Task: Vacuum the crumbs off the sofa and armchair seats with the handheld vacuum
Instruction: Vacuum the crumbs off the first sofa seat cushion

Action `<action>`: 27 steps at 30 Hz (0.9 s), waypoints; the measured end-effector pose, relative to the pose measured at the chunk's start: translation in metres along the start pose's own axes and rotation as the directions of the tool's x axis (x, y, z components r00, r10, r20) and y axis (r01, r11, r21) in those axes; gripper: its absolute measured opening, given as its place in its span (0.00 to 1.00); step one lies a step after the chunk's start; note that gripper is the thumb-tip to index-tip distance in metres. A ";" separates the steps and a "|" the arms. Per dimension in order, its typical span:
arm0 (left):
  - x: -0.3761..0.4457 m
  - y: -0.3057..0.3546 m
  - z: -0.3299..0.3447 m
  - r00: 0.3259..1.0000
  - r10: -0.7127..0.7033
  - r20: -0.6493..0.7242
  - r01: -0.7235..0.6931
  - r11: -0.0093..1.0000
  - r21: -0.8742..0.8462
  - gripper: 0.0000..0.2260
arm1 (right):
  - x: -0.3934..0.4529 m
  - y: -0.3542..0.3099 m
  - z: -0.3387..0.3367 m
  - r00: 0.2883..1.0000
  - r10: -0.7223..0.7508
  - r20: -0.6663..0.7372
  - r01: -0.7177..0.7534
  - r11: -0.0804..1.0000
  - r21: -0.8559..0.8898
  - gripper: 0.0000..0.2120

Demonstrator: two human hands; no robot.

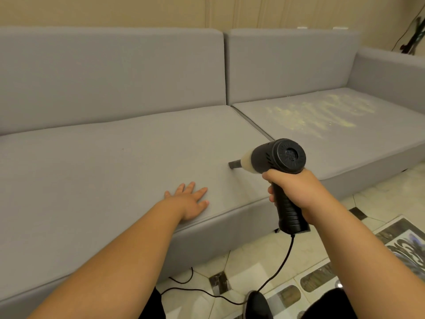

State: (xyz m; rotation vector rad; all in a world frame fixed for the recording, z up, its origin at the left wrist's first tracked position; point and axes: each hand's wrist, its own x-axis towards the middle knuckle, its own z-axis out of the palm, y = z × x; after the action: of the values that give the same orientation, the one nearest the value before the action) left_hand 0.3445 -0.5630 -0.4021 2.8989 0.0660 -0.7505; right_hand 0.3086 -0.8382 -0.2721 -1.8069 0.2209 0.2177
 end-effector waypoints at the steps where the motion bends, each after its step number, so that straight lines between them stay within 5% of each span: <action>1: -0.003 -0.001 0.001 1.000 -0.002 0.002 0.002 1.000 -0.003 0.28 | -0.006 0.001 0.000 1.000 0.000 0.008 0.001 1.000 -0.012 0.09; 27: 0.016 -0.016 -0.004 1.000 -0.005 -0.017 0.006 1.000 0.013 0.28 | -0.001 -0.002 0.019 0.998 -0.046 0.032 0.046 0.999 -0.020 0.09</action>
State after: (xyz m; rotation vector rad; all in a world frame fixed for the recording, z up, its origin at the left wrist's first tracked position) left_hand 0.3596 -0.5468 -0.4082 2.9190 0.0712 -0.7303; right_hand 0.3080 -0.8197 -0.2746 -1.8256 0.1556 0.2161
